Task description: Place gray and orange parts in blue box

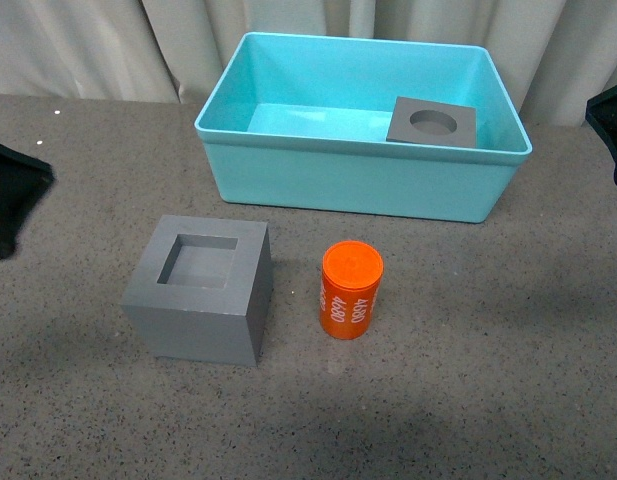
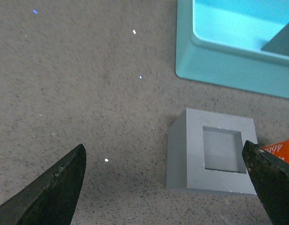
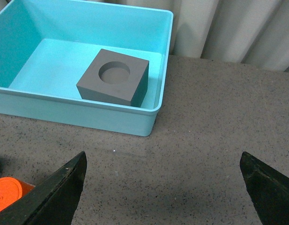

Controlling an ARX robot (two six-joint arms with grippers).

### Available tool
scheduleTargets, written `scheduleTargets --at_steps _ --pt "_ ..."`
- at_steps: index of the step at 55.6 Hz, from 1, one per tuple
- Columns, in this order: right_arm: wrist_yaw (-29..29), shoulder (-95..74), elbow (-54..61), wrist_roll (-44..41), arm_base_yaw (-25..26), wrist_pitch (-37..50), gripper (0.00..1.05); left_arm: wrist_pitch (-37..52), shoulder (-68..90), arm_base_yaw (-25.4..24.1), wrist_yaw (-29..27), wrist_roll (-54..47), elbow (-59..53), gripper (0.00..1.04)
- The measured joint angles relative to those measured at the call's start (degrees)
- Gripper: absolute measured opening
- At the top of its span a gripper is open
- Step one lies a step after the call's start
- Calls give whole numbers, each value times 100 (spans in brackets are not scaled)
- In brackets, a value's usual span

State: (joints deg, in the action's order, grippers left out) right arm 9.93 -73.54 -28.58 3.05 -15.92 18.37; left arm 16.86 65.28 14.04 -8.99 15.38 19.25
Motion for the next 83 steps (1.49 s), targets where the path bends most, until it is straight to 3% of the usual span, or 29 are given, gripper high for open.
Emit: scheduleTargets --at_steps 19,53,61,76,83 --pt "4 0 2 0 2 0 95 319 1893 332 514 267 592 98" --pt "4 0 2 0 2 0 95 332 3259 404 509 142 1362 98" --pt "4 0 2 0 2 0 95 334 3296 393 531 184 1384 80" --pt "4 0 2 0 2 0 95 323 3338 503 566 289 1381 29" --pt "4 0 2 0 2 0 95 323 3338 527 511 297 1381 19"
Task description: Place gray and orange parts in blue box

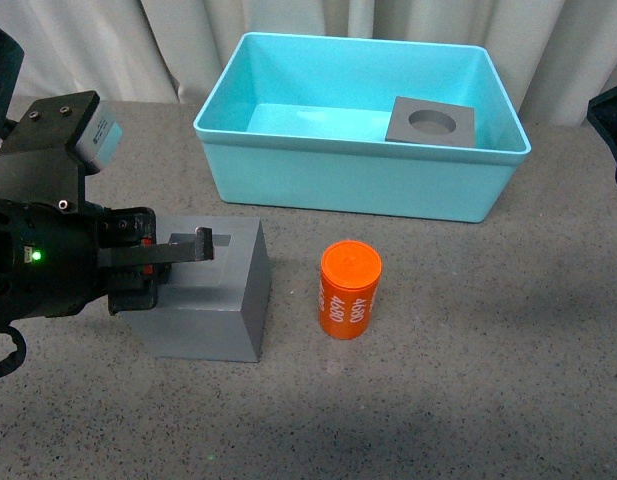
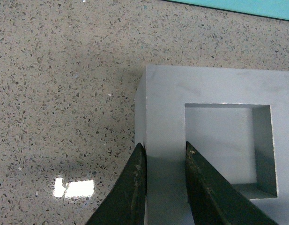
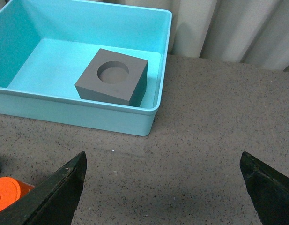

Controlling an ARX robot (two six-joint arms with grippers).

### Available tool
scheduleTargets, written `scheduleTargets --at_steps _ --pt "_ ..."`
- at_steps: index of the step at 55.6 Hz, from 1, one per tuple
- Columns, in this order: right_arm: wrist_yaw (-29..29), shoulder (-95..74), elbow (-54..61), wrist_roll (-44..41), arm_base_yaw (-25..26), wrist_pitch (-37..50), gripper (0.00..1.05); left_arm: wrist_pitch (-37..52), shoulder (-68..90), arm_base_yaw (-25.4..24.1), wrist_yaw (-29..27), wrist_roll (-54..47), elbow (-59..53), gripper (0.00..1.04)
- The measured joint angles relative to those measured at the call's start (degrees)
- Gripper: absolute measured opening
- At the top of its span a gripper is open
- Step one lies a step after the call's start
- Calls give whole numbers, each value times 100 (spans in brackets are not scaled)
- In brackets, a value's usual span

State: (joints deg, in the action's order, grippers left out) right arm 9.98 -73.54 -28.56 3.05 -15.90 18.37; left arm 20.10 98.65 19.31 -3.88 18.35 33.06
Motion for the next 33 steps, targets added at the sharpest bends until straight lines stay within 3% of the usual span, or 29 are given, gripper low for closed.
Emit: scheduleTargets --at_steps 18,33 --pt "0 0 0 0 0 0 95 -83 -647 101 -262 4 55 18" --pt "0 0 0 0 0 0 95 129 -616 267 -509 -17 1558 18"
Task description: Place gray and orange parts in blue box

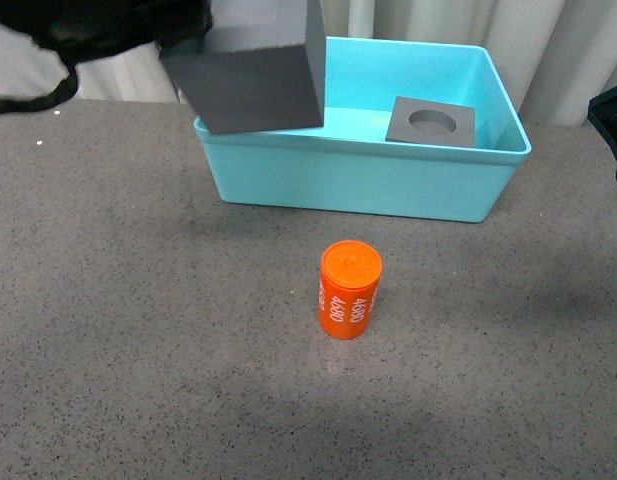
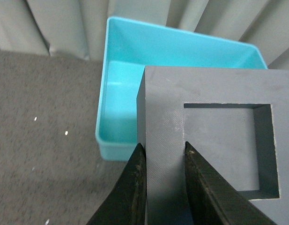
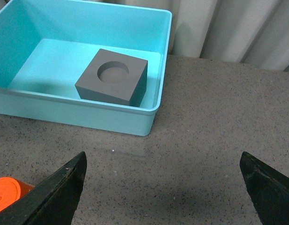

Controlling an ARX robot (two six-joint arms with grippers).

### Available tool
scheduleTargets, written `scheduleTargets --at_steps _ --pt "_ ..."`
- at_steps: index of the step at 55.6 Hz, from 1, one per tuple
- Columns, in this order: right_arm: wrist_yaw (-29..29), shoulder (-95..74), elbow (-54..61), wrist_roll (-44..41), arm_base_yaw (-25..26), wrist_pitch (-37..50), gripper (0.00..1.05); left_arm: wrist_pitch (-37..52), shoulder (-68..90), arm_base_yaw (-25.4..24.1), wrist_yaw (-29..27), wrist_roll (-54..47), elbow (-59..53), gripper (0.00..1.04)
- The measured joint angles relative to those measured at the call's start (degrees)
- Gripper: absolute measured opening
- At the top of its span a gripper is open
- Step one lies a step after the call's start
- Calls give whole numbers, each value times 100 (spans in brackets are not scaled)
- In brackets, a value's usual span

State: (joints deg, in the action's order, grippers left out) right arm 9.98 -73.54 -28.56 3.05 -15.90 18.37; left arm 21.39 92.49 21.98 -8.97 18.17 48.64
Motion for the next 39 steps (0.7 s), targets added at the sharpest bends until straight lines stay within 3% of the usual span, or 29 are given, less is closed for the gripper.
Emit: scheduleTargets --at_steps 13,39 --pt "0 0 0 0 0 0 95 118 1176 -35 -2 -11 1104 18" --pt "0 0 0 0 0 0 95 -101 2656 -339 -50 -116 2262 18"
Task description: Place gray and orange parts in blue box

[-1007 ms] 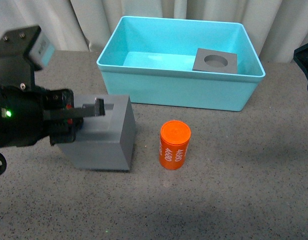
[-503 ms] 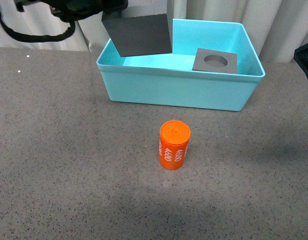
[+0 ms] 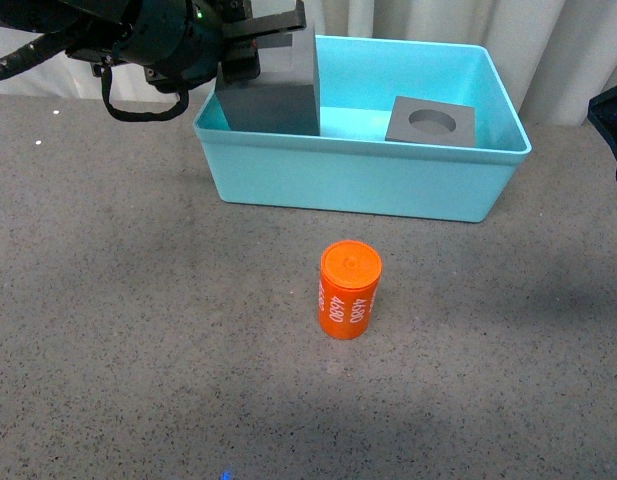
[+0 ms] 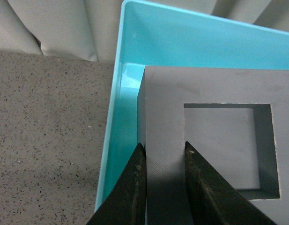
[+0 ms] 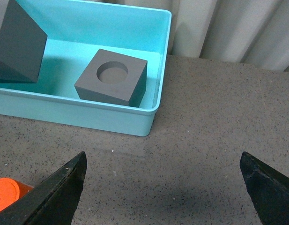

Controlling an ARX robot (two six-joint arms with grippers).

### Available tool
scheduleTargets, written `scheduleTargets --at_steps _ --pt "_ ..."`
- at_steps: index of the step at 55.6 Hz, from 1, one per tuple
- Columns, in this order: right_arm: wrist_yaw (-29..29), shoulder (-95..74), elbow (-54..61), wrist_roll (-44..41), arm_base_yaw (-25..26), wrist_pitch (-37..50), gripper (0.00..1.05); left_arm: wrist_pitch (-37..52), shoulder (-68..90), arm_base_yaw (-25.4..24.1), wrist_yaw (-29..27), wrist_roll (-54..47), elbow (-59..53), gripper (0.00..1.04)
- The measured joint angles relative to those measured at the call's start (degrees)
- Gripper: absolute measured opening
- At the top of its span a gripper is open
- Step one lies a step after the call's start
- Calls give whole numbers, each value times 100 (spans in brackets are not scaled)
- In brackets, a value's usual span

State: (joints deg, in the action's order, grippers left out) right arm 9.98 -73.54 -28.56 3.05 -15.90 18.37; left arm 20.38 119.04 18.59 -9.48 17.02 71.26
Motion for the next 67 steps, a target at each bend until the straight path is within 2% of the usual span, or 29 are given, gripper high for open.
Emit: scheduleTargets --at_steps 27,29,40,43,55,57,67 --pt "0 0 0 0 0 0 95 -297 570 -33 -116 -76 334 18" --pt "0 0 0 0 0 0 95 -315 573 -33 -125 -61 341 21" --pt "0 0 0 0 0 0 95 -280 505 -33 -109 -50 387 57" --pt "0 2 0 0 0 0 95 -278 444 -33 -131 -26 372 64" --pt "0 0 0 0 0 0 95 223 -374 -35 -160 4 -376 97" --pt "0 2 0 0 0 0 95 354 -584 -39 -181 2 -577 100" --pt "0 0 0 0 0 0 95 979 -2347 -61 -170 361 -2448 98"
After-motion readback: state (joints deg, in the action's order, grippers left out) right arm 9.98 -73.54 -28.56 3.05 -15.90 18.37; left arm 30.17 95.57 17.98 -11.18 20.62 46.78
